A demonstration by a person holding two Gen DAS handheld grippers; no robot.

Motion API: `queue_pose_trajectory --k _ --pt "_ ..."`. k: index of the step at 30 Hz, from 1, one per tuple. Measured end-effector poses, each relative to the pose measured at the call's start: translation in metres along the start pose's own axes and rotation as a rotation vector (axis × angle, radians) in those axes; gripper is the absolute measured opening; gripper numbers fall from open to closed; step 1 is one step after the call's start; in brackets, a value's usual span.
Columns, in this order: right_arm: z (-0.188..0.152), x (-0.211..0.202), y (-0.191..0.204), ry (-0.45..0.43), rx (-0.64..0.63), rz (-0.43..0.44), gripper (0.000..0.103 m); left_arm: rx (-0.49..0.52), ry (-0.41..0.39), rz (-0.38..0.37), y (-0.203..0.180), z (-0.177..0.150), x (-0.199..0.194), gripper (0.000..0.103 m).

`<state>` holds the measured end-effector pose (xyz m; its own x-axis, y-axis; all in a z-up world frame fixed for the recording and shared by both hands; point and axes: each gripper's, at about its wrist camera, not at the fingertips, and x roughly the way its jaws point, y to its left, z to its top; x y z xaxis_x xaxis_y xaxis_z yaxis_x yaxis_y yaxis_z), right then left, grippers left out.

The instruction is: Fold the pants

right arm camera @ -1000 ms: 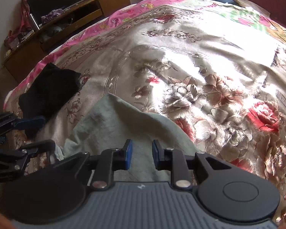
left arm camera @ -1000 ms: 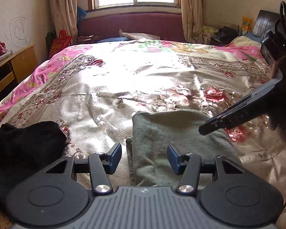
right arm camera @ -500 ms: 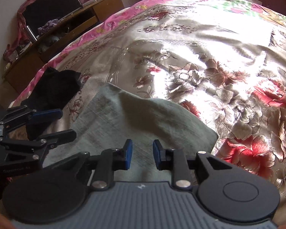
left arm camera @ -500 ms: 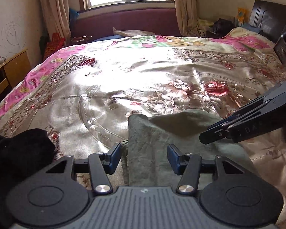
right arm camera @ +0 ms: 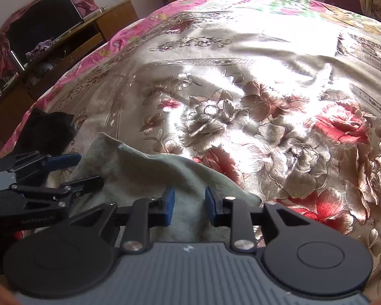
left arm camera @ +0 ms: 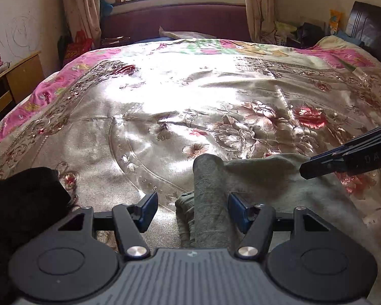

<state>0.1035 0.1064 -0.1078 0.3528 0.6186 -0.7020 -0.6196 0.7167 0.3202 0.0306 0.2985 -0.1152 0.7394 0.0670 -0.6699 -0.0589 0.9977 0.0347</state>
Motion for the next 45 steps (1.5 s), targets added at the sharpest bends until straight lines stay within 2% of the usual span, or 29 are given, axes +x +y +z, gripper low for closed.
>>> queue_pose_trajectory --k 3,6,8,12,15,18,19,22,23,26,30,34,38,42,45 --pt "0.0 0.009 0.006 0.015 -0.021 0.011 0.028 0.013 -0.001 0.03 0.001 0.0 0.005 0.076" --pt "-0.009 0.023 0.006 0.056 -0.028 -0.003 0.027 -0.008 0.063 0.048 0.006 -0.011 0.023 0.079" --pt "-0.014 0.024 0.003 0.064 -0.011 -0.008 0.027 -0.023 0.069 0.049 0.008 -0.017 0.025 0.079" --pt "-0.018 -0.006 0.005 0.019 -0.002 -0.031 0.027 -0.001 0.037 0.075 0.003 -0.014 0.004 0.078" --pt "-0.028 -0.029 0.008 0.014 0.054 -0.003 0.029 0.022 0.011 0.086 -0.004 -0.012 -0.018 0.078" --pt "-0.046 -0.038 0.014 0.029 0.079 -0.003 0.03 0.034 0.004 0.054 -0.014 -0.02 -0.032 0.078" --pt "-0.054 -0.037 0.016 0.04 0.082 -0.011 0.03 0.042 0.025 0.045 -0.018 -0.025 -0.031 0.079" --pt "-0.069 -0.025 0.013 0.085 0.111 -0.028 0.034 0.075 0.155 0.019 -0.027 -0.046 -0.007 0.08" --pt "-0.072 -0.022 0.008 0.091 0.14 -0.016 0.035 0.073 0.163 0.011 -0.027 -0.05 -0.004 0.08" --pt "-0.069 -0.032 0.0 0.057 0.164 -0.004 0.034 0.062 0.129 0.022 -0.029 -0.044 -0.015 0.079" --pt "-0.069 -0.047 -0.013 0.039 0.214 0.013 0.038 0.079 0.105 0.013 -0.035 -0.035 -0.029 0.079" --pt "-0.069 -0.035 -0.023 0.076 0.281 0.048 0.042 0.131 0.126 0.017 -0.038 -0.035 -0.022 0.079" --pt "-0.072 -0.02 -0.025 0.093 0.318 0.066 0.044 0.117 0.151 -0.022 -0.031 -0.039 -0.012 0.079" --pt "-0.068 -0.024 -0.018 0.063 0.282 0.025 0.045 0.158 0.106 -0.028 -0.036 -0.032 -0.023 0.079" --pt "-0.06 -0.035 -0.009 0.036 0.231 -0.021 0.045 0.15 0.093 0.002 -0.041 -0.026 -0.032 0.079"
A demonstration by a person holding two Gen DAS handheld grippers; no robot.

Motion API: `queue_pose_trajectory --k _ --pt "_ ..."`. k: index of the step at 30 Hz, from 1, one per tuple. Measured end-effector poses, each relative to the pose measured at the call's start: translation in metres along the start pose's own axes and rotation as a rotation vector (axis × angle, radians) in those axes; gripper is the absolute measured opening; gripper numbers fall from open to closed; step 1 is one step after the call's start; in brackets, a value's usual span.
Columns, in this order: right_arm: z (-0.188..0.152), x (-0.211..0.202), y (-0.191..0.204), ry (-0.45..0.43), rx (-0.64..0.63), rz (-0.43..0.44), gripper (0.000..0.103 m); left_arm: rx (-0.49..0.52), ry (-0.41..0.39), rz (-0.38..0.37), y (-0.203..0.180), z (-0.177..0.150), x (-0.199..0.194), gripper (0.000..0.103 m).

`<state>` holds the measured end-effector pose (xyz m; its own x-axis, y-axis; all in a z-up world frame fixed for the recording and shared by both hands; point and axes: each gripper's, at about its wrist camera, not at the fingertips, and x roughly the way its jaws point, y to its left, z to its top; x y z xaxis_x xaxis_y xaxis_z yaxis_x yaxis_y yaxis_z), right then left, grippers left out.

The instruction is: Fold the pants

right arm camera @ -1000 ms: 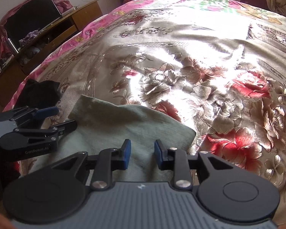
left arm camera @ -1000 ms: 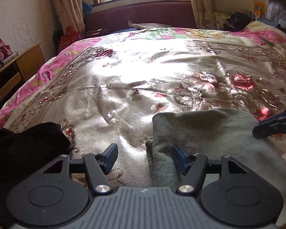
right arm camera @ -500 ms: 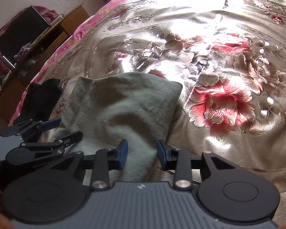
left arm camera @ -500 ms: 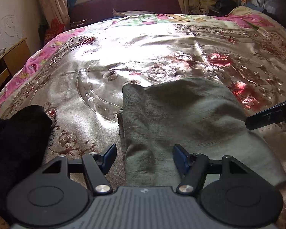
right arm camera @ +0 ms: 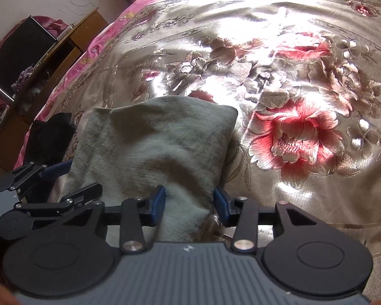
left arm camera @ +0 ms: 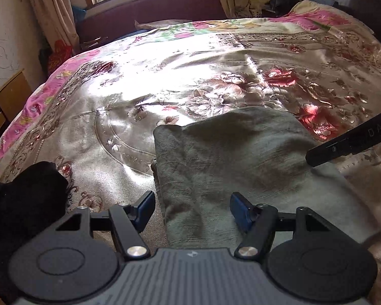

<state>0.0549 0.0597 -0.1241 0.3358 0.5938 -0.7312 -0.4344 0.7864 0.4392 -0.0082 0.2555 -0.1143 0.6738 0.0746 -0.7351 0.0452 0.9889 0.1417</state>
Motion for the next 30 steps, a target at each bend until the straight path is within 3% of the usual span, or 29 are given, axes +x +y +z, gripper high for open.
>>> queue_pose_trajectory --k 5,13,17,20,26,30 --pt "0.002 -0.022 0.02 0.005 -0.013 0.022 0.045 -0.158 0.03 0.028 -0.011 0.013 -0.032 0.079" --pt "-0.028 -0.082 0.025 0.112 -0.042 0.045 0.044 -0.25 0.089 0.156 -0.085 0.018 -0.098 0.085" --pt "-0.04 -0.117 0.025 0.097 -0.04 -0.002 0.045 -0.261 0.122 0.116 -0.097 0.023 -0.111 0.085" --pt "-0.049 -0.134 0.032 0.063 -0.007 -0.04 0.045 -0.211 0.133 0.069 -0.098 0.025 -0.116 0.085" --pt "-0.074 -0.138 0.054 0.017 0.118 -0.125 0.045 -0.094 0.128 -0.045 -0.079 0.013 -0.125 0.085" --pt "-0.086 -0.139 0.075 0.008 0.178 -0.161 0.044 -0.072 0.121 -0.091 -0.063 0.004 -0.132 0.085"
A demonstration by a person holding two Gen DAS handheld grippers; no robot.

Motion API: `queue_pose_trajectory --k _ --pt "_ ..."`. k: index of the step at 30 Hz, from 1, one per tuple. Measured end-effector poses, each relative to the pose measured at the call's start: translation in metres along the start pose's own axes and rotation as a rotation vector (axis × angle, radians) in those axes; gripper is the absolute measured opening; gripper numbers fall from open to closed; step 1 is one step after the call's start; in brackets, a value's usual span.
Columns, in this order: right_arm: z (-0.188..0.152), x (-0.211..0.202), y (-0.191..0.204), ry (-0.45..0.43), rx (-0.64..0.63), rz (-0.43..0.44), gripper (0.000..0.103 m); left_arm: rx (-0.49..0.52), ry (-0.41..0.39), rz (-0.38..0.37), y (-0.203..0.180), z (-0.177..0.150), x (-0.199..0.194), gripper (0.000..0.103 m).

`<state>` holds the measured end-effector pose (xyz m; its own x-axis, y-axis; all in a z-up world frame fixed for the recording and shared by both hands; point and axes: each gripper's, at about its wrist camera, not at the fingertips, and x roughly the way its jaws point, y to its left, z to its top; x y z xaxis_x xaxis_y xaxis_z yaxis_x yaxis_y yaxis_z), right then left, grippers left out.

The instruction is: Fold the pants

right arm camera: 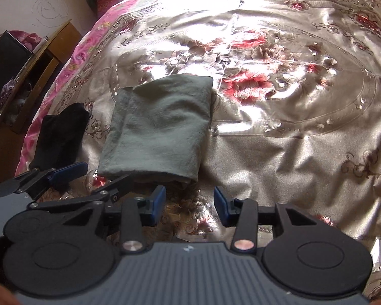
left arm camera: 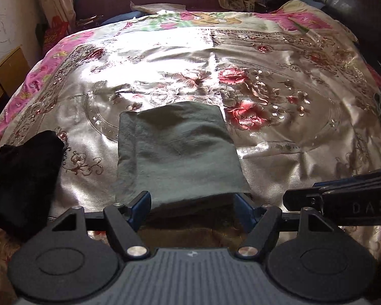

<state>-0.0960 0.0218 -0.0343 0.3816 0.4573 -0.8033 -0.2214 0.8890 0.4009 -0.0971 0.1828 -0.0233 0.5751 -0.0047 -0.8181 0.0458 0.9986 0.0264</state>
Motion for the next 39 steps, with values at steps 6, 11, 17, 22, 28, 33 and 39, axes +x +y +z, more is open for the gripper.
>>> queue_pose_trajectory --k 6,11,17,22,28,33,39 --pt "-0.013 -0.005 0.024 -0.014 -0.004 -0.045 0.044 -0.002 0.005 -0.018 0.014 -0.009 -0.004 0.085" --pt "-0.017 -0.002 0.025 -0.004 0.014 -0.039 0.044 0.009 0.025 0.026 0.012 -0.01 -0.004 0.085" --pt "-0.019 -0.002 0.03 -0.011 -0.005 -0.04 0.044 0.0 0.036 0.011 0.016 -0.009 0.001 0.084" --pt "-0.022 0.0 0.028 -0.006 0.013 -0.043 0.044 0.014 0.042 0.007 0.016 -0.011 0.003 0.084" --pt "-0.026 0.005 0.03 0.001 0.032 -0.048 0.044 0.025 0.045 0.007 0.02 -0.012 0.004 0.084" --pt "-0.029 0.007 0.035 0.004 0.034 -0.051 0.044 0.022 0.036 0.01 0.026 -0.014 0.001 0.084" --pt "-0.03 0.006 0.039 0.001 0.028 -0.055 0.044 0.029 0.023 0.019 0.028 -0.016 -0.002 0.084"
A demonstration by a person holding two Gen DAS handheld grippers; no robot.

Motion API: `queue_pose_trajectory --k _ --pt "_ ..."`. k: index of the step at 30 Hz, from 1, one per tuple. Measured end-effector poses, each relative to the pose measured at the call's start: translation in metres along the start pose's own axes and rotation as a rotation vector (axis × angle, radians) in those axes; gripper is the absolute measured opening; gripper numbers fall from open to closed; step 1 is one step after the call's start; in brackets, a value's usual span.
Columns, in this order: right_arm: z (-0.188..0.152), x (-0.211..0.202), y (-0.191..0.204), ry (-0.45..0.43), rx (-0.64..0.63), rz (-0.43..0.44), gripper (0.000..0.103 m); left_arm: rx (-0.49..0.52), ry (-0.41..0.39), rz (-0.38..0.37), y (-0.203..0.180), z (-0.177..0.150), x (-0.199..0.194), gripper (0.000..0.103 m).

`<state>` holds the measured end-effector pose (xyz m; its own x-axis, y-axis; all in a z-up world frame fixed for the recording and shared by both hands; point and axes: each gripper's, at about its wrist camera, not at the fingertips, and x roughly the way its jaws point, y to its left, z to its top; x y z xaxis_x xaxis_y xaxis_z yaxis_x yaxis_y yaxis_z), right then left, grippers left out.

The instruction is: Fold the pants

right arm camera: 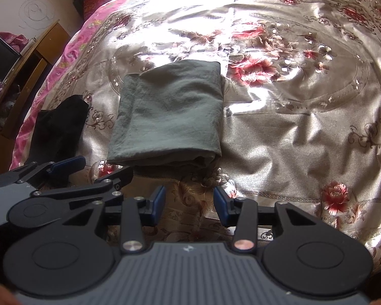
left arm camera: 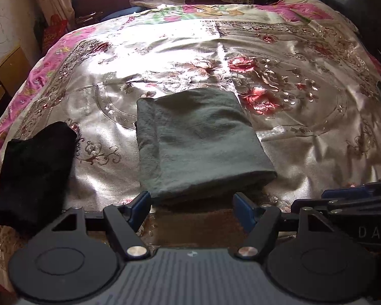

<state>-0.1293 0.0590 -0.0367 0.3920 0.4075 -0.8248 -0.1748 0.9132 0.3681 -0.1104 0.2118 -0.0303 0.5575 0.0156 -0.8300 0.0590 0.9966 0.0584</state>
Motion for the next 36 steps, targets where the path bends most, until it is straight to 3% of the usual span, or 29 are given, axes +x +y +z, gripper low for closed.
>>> queue_pose_trajectory --k 36 --pt "0.003 -0.01 0.011 -0.02 -0.038 0.004 0.044 0.019 -0.038 0.038 0.004 0.004 -0.016 0.084"
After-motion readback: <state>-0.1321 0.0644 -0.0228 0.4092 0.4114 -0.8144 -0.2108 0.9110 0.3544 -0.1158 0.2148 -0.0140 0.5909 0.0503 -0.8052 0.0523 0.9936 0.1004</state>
